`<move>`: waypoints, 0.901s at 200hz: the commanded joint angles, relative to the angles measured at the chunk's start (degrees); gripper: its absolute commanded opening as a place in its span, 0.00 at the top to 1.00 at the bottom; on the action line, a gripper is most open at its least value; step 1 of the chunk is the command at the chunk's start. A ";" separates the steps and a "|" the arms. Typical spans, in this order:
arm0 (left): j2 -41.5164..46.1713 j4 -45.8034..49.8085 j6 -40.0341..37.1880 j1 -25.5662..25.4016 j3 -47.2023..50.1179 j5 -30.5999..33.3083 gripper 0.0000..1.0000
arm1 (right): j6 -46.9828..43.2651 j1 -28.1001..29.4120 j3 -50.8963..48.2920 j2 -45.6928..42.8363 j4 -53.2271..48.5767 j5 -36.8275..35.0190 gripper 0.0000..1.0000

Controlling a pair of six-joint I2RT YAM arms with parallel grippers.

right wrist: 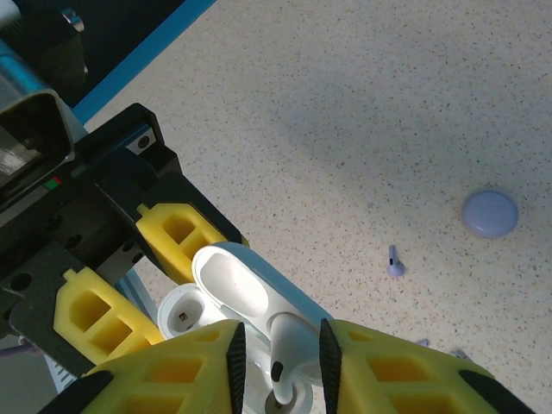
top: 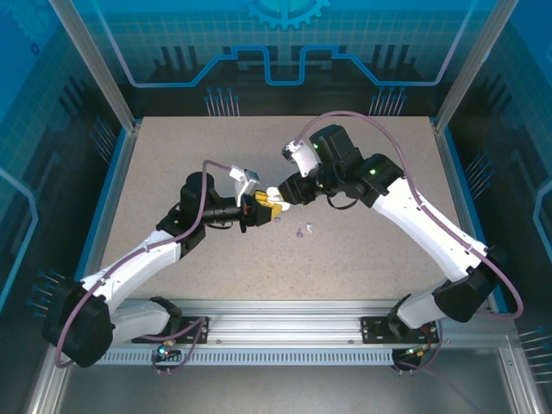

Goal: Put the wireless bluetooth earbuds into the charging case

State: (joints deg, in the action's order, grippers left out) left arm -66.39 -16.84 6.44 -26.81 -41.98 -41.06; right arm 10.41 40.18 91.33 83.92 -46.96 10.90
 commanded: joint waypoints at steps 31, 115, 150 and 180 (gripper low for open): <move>0.21 -1.79 -0.18 -0.35 -2.31 -1.14 0.95 | -1.64 1.52 2.63 2.20 -2.29 1.18 0.69; 0.12 -1.54 0.72 -0.27 -2.21 3.34 0.95 | -2.63 2.29 1.50 1.90 -5.25 0.97 0.70; -0.08 -1.46 0.68 -0.31 -2.13 4.20 0.95 | -3.13 2.36 0.70 0.39 -5.29 2.61 0.70; -0.06 -1.42 0.64 -0.27 -2.14 5.19 0.95 | -3.51 2.42 0.21 -0.38 -5.33 3.65 0.70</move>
State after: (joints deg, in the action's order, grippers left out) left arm -66.39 -15.92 7.16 -26.85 -41.98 -37.67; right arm 7.86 41.60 92.53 85.45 -49.69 11.75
